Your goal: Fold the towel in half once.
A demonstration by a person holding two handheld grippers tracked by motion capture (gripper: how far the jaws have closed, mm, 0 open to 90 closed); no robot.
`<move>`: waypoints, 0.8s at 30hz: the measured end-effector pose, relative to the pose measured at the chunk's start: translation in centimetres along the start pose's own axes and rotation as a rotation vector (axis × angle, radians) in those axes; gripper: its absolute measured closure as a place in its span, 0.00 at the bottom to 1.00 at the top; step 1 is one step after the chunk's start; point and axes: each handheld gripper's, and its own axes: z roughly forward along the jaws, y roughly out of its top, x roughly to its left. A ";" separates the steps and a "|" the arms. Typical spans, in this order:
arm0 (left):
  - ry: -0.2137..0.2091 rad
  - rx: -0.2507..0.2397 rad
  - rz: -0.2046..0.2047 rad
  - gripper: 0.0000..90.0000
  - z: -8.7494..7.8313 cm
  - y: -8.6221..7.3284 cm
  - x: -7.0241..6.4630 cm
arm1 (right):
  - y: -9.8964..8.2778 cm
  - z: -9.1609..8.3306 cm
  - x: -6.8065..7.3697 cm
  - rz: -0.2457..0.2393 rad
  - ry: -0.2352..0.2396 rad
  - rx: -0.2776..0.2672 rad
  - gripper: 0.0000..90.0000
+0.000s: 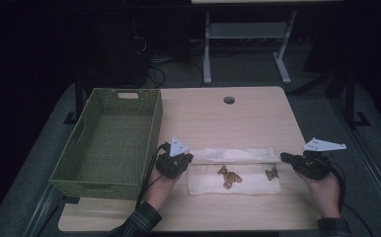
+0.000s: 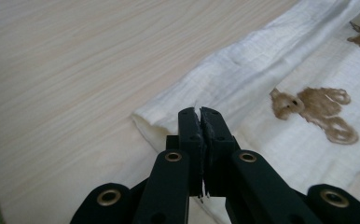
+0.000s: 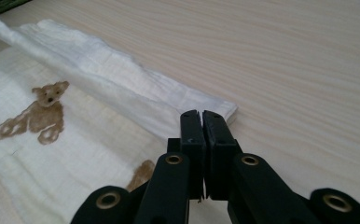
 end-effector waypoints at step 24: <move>-0.051 0.111 0.044 0.97 -0.6 -3.6 -2.4 | -4.3 -2.1 3.0 -0.021 0.057 0.083 0.97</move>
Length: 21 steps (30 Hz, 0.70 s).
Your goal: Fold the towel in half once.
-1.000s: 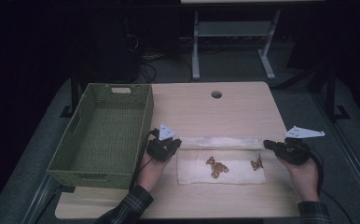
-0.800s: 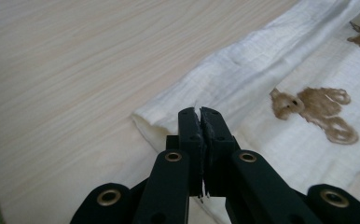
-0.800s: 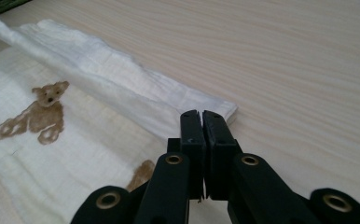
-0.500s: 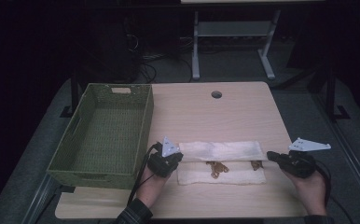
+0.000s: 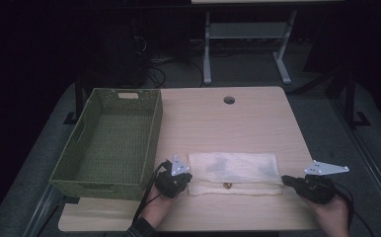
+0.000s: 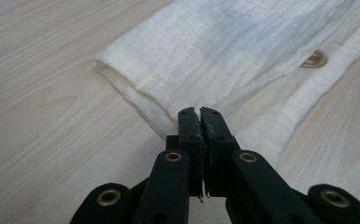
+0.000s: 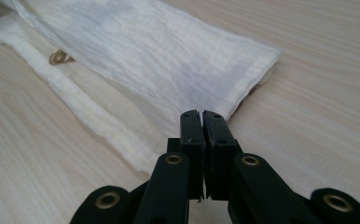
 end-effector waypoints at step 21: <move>-0.057 -0.021 -0.010 0.64 -0.7 -0.6 0.0 | -0.6 -0.1 0.5 0.016 0.068 -0.014 0.67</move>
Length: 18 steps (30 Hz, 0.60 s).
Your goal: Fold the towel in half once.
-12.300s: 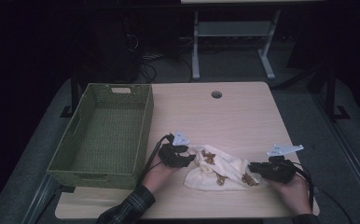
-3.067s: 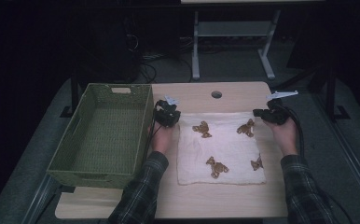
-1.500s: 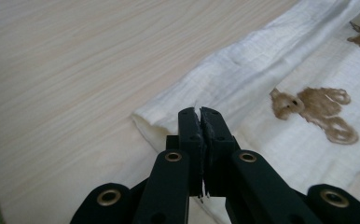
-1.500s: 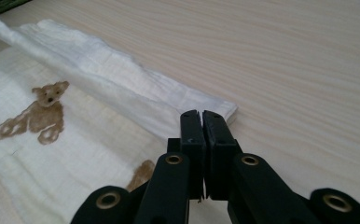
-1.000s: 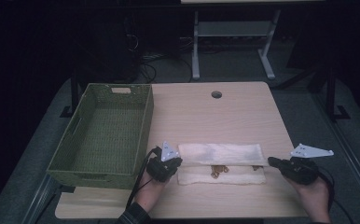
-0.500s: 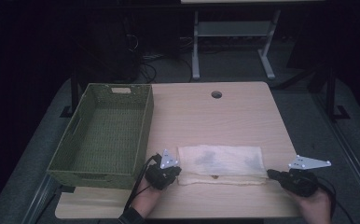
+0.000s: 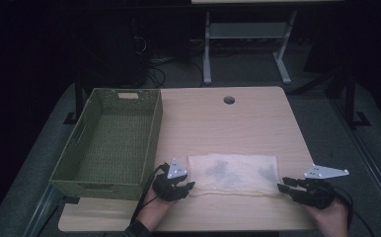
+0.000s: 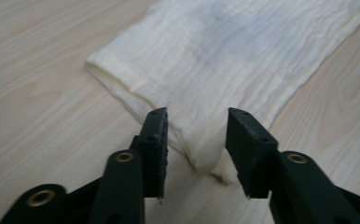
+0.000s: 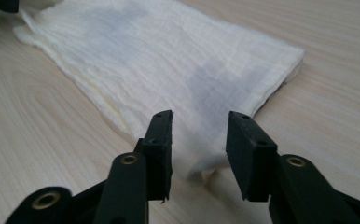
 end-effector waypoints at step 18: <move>0.020 -0.072 0.001 0.53 1.8 2.8 1.3 | 2.9 1.8 -0.7 -0.015 -0.038 -0.042 0.62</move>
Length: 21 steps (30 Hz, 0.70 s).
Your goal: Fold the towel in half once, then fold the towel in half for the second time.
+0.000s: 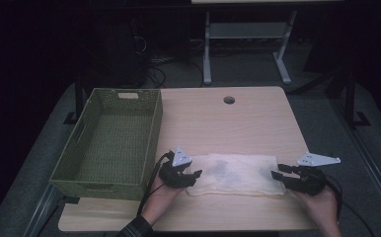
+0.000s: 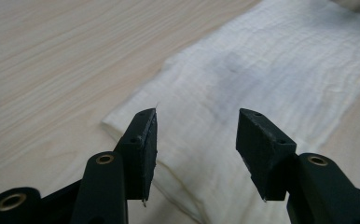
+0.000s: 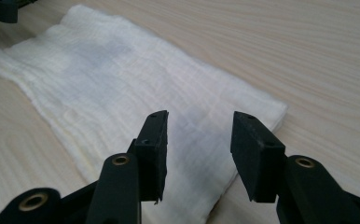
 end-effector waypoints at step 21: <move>0.099 0.031 -0.054 0.54 4.4 1.3 3.5 | 2.1 3.7 -5.0 0.079 -0.052 -0.019 0.64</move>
